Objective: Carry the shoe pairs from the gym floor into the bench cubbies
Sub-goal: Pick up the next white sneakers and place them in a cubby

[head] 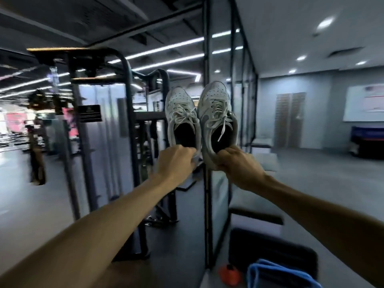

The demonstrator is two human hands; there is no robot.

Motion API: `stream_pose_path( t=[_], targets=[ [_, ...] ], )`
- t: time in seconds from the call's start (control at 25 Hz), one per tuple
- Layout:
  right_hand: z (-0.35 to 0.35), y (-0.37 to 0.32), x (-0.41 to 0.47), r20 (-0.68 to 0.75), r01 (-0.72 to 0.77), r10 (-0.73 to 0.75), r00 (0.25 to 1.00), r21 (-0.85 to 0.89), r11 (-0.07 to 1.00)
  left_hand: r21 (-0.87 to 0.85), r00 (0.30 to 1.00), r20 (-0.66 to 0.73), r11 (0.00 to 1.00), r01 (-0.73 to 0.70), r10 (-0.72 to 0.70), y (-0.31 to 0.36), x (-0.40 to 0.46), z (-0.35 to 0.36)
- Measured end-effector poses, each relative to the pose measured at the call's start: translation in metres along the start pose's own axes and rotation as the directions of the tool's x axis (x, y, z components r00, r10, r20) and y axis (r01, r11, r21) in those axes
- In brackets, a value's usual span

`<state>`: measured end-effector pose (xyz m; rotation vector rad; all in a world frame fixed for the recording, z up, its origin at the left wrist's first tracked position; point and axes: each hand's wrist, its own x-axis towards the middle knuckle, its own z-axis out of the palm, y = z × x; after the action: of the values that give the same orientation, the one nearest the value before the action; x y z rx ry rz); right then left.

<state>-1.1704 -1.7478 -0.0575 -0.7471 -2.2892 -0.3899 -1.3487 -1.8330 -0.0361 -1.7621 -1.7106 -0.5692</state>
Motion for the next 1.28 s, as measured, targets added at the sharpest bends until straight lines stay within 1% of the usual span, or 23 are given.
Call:
stream_pose_path(
  t=[0.16, 0.32, 0.4, 0.56, 0.72, 0.92, 1.08, 1.28],
  targets=[
    [-0.072, 0.065, -0.081, 0.015, -0.159, 0.162, 0.987, -0.125, 0.979, -0.135, 0.992, -0.024, 0.982, -0.129, 0.127, 0.114, 0.026, 0.005],
    [-0.148, 0.144, -0.173, -0.033, -0.283, 0.284, 0.958, -0.239, 0.929, -0.268, 0.969, -0.055, 0.931, -0.248, 0.242, 0.255, 0.051, 0.009],
    [-0.188, 0.184, -0.221, -0.037, -0.332, 0.336, 0.941, -0.281, 0.901, -0.321, 0.957, -0.07, 0.902, -0.288, 0.28, 0.331, 0.064, 0.009],
    [-0.26, 0.26, -0.305, -0.052, -0.421, 0.435, 0.899, -0.377, 0.825, -0.359, 0.928, -0.113, 0.856, -0.371, 0.355, 0.472, 0.085, 0.006],
    [-0.313, 0.337, -0.364, -0.079, -0.461, 0.481, 0.873, -0.457, 0.761, -0.434, 0.896, -0.166, 0.785, -0.441, 0.412, 0.582, 0.113, 0.014],
    [-0.342, 0.438, -0.403, -0.117, -0.467, 0.478, 0.87, -0.504, 0.727, -0.493, 0.875, -0.173, 0.729, -0.475, 0.453, 0.678, 0.164, 0.048],
    [-0.332, 0.537, -0.423, -0.122, -0.47, 0.481, 0.868, -0.511, 0.719, -0.487, 0.864, -0.218, 0.717, -0.499, 0.454, 0.749, 0.22, 0.1],
    [-0.314, 0.671, -0.422, -0.141, -0.497, 0.498, 0.855, -0.497, 0.712, -0.525, 0.846, -0.225, 0.671, -0.524, 0.484, 0.827, 0.316, 0.18]
  ],
)
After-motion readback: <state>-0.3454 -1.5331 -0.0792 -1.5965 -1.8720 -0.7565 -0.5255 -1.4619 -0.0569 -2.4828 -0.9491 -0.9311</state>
